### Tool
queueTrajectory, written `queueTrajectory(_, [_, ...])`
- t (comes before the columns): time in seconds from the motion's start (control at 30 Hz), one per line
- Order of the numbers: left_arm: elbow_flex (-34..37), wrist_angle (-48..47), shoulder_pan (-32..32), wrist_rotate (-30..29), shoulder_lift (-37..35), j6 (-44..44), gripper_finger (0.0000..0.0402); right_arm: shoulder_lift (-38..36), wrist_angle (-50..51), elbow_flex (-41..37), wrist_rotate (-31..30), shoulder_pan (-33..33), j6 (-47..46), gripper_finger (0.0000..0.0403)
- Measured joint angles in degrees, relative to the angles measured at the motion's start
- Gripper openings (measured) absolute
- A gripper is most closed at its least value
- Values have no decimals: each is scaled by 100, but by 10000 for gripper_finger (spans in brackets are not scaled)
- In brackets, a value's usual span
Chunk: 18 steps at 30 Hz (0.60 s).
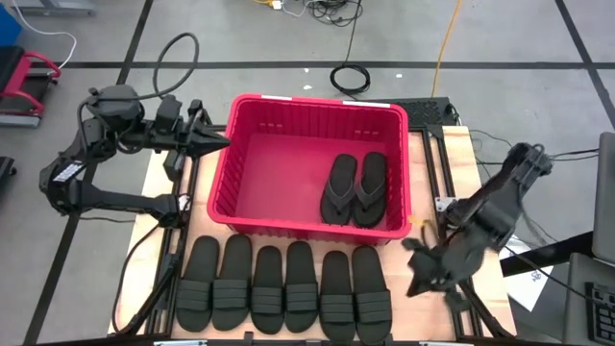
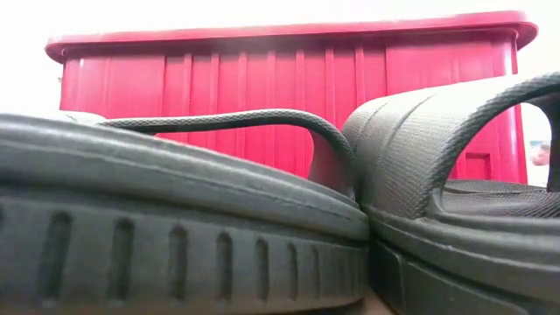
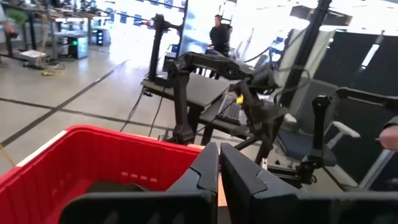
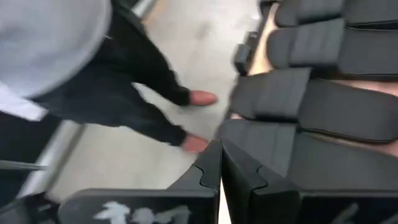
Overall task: Pick and place slides into bin
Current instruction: Put the black slide into the red bin
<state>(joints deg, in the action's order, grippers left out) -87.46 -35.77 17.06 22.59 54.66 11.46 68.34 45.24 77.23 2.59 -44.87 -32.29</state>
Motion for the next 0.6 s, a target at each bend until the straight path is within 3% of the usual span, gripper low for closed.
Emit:
queueTrajectory(0.23, [0, -29, 0, 160, -164, -80, 5, 1034, 113, 0, -556, 138, -113, 10])
queueTrajectory(0.6, [0, -115, 0, 478, -322, -124, 18, 1988, 226, 0, -398, 472, -33, 108])
